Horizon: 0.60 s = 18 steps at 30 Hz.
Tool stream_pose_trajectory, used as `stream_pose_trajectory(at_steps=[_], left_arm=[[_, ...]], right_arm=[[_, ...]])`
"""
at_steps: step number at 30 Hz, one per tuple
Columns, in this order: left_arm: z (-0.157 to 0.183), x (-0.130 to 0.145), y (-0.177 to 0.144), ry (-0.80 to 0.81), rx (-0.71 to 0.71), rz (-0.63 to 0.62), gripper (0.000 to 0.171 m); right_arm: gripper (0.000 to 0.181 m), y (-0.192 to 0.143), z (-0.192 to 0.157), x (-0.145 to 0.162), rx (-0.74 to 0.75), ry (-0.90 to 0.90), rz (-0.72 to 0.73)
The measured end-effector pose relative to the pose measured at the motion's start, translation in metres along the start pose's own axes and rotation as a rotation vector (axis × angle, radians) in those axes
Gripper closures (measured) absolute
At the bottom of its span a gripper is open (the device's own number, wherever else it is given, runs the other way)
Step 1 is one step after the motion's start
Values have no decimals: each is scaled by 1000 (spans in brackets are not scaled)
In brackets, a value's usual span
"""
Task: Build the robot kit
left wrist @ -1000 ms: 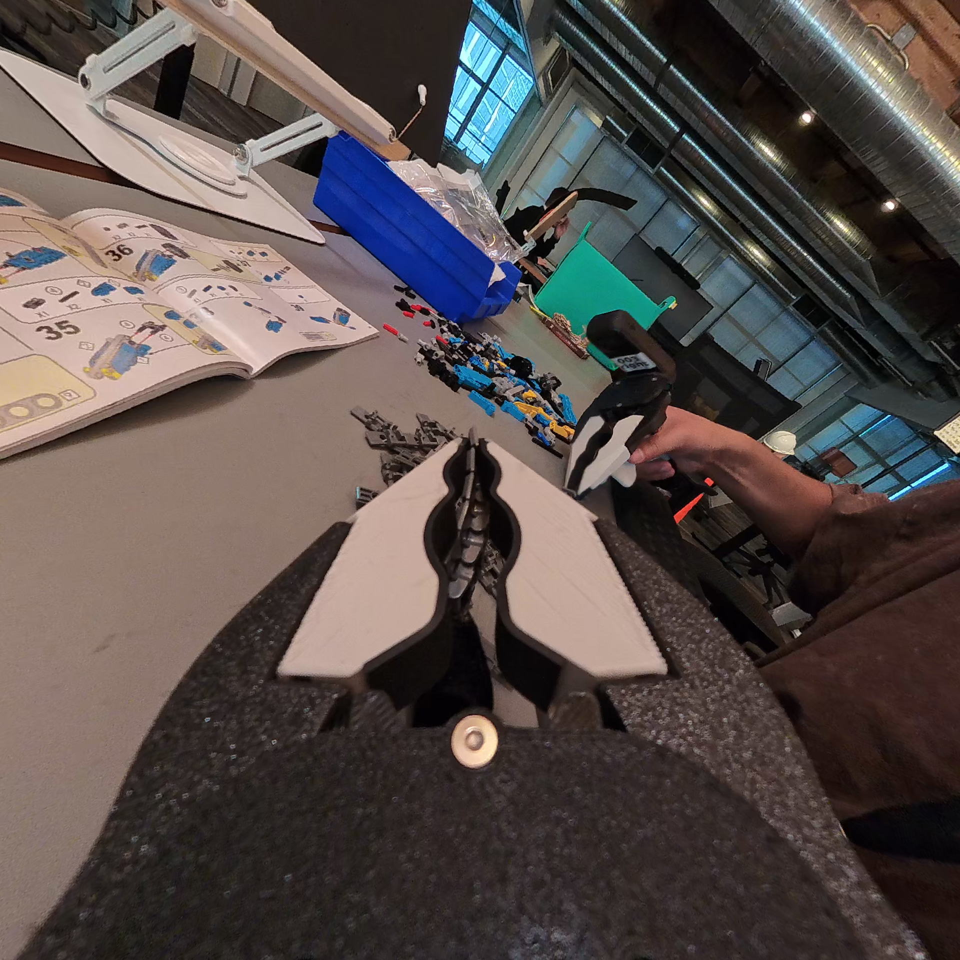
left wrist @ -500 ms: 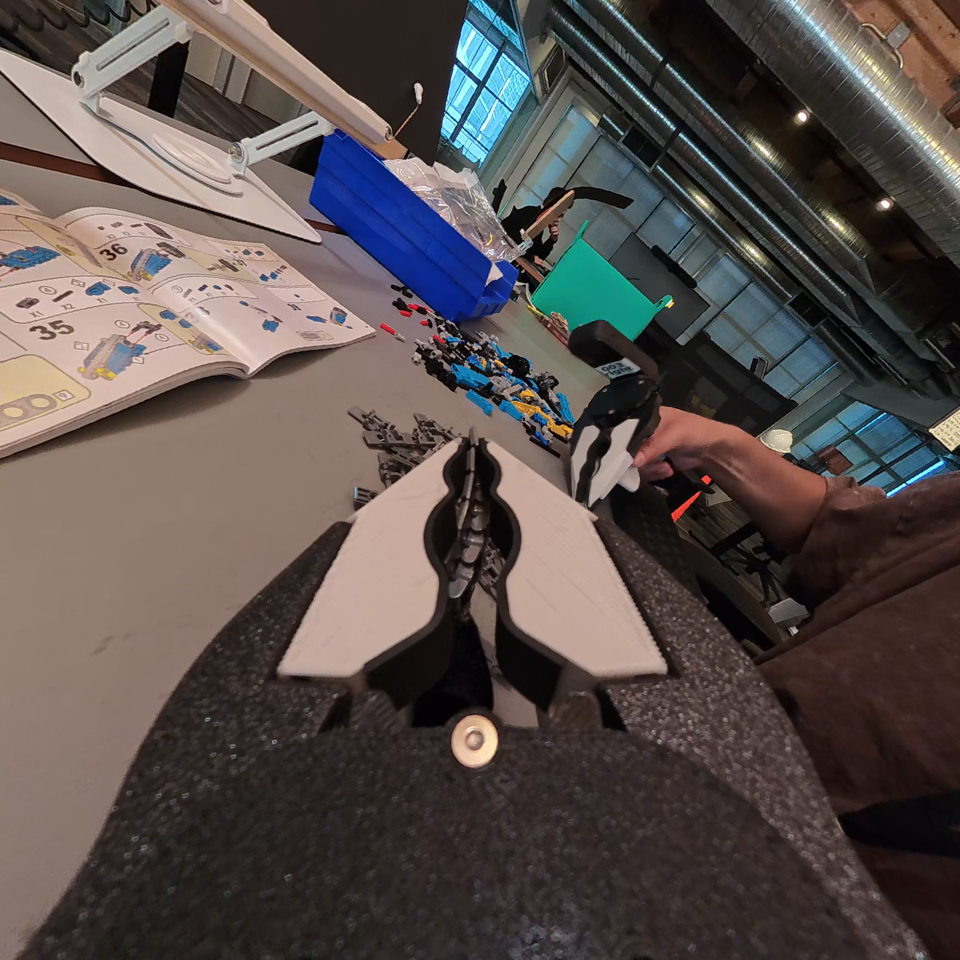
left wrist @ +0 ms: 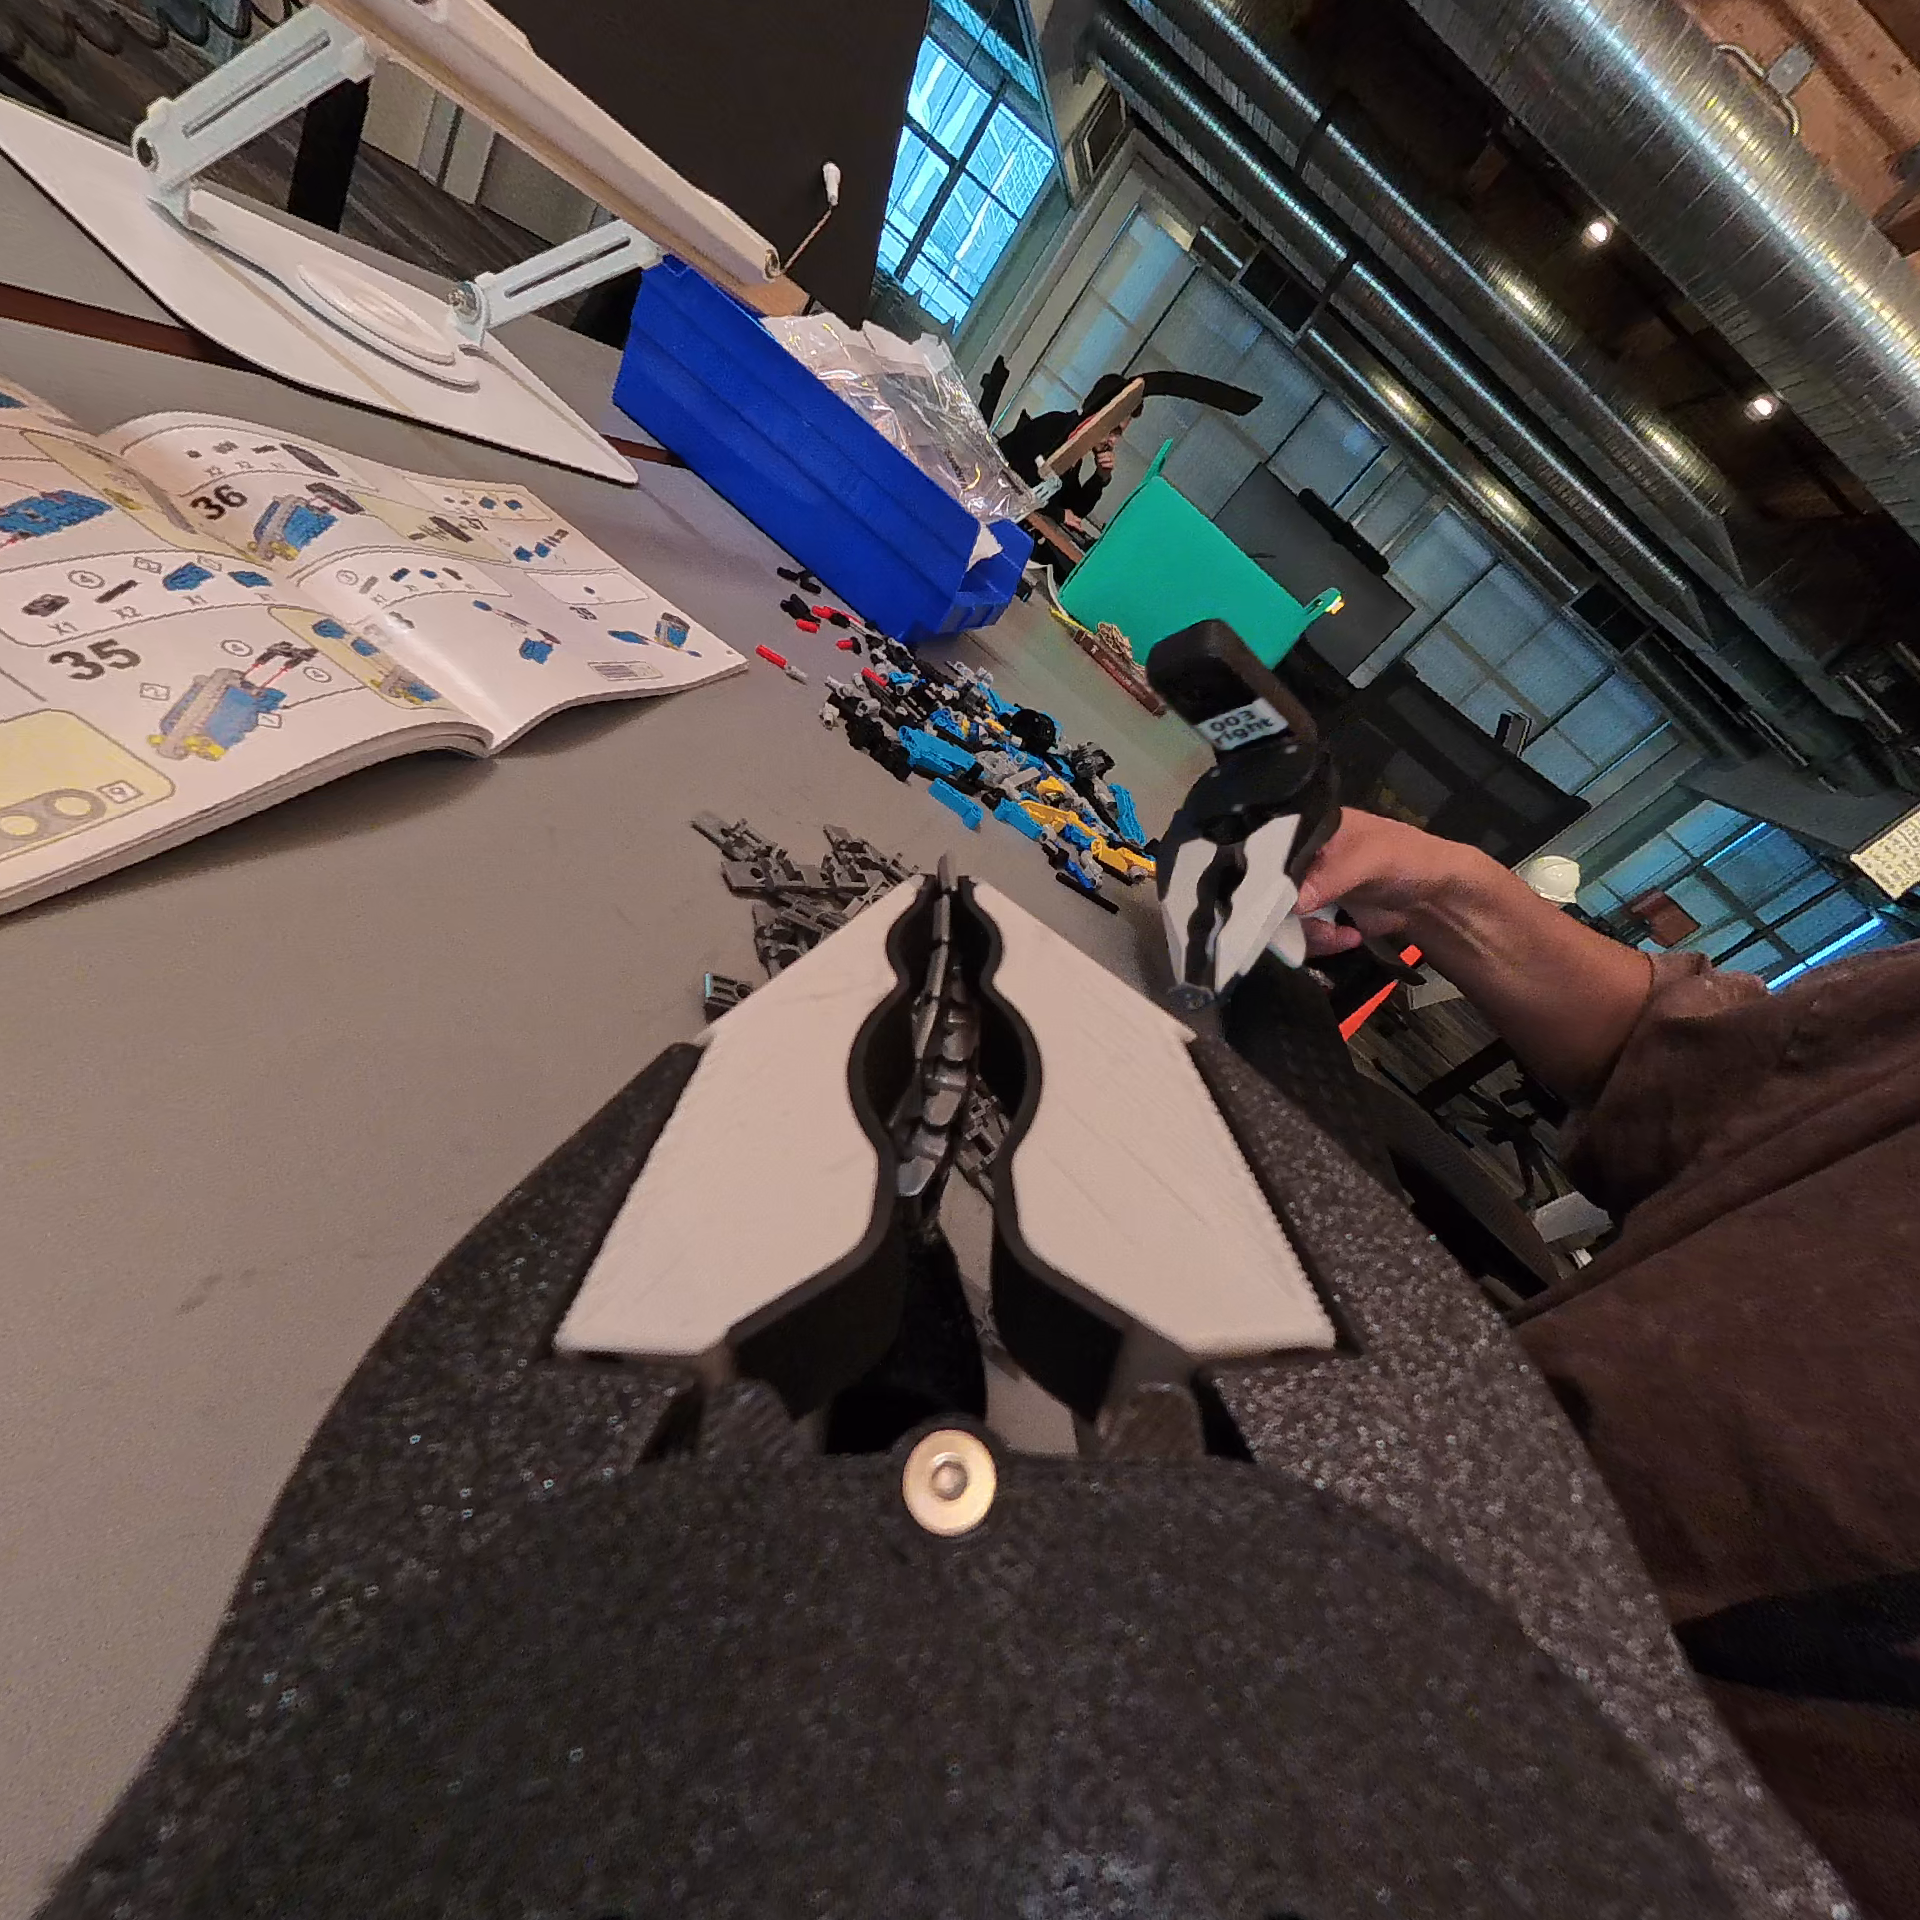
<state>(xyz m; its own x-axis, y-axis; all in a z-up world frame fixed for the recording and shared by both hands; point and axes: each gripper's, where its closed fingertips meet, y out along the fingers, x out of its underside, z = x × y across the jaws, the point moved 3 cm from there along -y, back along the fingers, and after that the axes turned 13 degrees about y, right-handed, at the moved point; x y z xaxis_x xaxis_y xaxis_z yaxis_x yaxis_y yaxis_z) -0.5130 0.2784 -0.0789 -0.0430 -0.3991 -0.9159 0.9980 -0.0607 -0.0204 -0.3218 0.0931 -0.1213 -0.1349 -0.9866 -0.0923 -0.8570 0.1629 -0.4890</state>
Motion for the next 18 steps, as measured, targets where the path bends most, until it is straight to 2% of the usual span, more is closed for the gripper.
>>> stream_pose_trajectory(at_steps=[1, 2, 3, 5, 7, 11, 18], left_arm=[[0, 0, 0, -1, 2, -1, 169], [0, 0, 0, -2, 4, -2, 169], [0, 0, 0, -1, 4, -2, 169], [0, 0, 0, -3, 4, 0, 169], [0, 0, 0, -6, 3, 1, 169], [0, 0, 0, -5, 5, 2, 169], [0, 0, 0, -5, 5, 1, 169]], right_arm=[[168, 3, 5, 4, 23, 7, -33], [162, 5, 16, 7, 122, -39, -56], [168, 5, 23, 6, 218, -125, -52], [154, 9, 16, 8, 297, -262, -52], [153, 7, 16, 3, 424, -358, -34], [155, 10, -11, 2, 414, -418, -7], [165, 22, 3, 14, 510, -473, -156]])
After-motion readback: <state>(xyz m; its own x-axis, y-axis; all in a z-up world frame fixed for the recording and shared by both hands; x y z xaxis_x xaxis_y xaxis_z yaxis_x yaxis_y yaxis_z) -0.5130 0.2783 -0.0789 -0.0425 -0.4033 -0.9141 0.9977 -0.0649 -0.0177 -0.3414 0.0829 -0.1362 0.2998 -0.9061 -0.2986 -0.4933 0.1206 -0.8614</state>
